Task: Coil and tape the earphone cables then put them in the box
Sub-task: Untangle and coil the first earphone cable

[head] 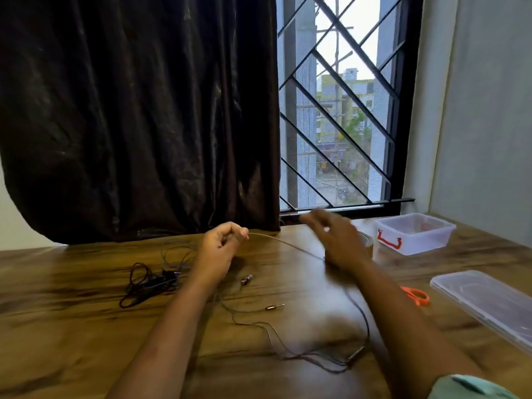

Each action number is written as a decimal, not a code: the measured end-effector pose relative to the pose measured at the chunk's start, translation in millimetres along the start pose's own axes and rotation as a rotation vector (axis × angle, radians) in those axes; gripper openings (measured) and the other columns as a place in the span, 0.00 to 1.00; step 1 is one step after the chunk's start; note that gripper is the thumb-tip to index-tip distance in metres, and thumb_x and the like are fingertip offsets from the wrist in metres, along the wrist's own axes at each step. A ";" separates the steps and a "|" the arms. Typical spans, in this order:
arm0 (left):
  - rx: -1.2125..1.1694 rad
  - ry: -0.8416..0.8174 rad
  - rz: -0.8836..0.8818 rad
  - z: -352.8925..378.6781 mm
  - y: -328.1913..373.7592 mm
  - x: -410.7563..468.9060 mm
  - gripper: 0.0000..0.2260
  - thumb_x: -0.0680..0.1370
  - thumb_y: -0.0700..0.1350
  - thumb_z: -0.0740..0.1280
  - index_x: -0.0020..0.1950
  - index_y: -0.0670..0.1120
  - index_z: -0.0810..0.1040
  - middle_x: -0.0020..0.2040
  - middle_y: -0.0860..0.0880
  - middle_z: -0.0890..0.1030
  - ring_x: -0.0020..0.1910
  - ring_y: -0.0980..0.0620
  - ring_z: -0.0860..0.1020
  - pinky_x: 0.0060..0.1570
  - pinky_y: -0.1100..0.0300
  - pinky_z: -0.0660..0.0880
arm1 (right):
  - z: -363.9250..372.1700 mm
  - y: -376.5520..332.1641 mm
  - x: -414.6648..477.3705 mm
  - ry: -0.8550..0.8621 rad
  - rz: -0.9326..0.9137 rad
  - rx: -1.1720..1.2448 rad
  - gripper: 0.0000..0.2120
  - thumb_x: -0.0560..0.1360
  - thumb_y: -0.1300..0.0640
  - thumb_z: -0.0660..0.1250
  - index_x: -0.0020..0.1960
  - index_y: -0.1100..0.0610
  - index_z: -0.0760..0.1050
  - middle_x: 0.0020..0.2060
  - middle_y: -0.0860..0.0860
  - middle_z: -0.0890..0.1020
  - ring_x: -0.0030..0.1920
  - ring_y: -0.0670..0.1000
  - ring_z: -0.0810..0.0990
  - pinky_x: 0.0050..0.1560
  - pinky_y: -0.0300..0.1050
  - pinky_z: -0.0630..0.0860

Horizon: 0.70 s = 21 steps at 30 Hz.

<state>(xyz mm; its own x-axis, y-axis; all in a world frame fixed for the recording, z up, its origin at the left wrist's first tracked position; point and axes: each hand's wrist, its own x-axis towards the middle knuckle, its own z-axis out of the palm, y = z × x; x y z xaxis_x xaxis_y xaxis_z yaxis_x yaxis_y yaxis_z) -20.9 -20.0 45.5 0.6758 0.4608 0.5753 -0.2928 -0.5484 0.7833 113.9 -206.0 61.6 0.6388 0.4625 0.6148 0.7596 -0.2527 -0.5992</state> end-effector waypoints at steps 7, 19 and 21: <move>0.108 -0.006 0.147 16.9 6.2 -4.1 0.09 0.77 0.46 0.68 0.37 0.45 0.77 0.26 0.55 0.71 0.28 0.60 0.68 0.29 0.64 0.65 | 46.0 -22.5 -7.4 -0.381 -0.183 0.129 0.09 0.75 0.69 0.59 0.45 0.60 0.77 0.34 0.49 0.76 0.32 0.41 0.72 0.35 0.32 0.67; 0.026 0.081 -0.085 -1.1 -7.4 0.0 0.11 0.79 0.48 0.63 0.43 0.43 0.79 0.40 0.48 0.80 0.43 0.57 0.77 0.44 0.64 0.72 | 21.7 17.3 9.0 -0.392 0.208 -0.060 0.13 0.78 0.64 0.61 0.61 0.60 0.77 0.41 0.51 0.79 0.40 0.48 0.77 0.37 0.30 0.71; 0.011 0.121 -0.082 1.2 -6.7 0.3 0.11 0.79 0.48 0.64 0.43 0.43 0.79 0.42 0.41 0.81 0.41 0.52 0.77 0.43 0.63 0.72 | 21.5 8.6 5.0 -0.621 0.123 -0.207 0.26 0.75 0.63 0.68 0.72 0.57 0.66 0.60 0.52 0.77 0.56 0.49 0.77 0.54 0.37 0.73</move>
<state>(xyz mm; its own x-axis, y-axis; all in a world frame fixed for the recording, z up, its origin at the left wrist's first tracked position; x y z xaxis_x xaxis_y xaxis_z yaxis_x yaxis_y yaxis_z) -17.9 -17.0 40.2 0.6102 0.5848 0.5345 -0.2322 -0.5130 0.8264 121.0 -187.6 48.5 0.5804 0.8080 0.1013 0.7329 -0.4641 -0.4974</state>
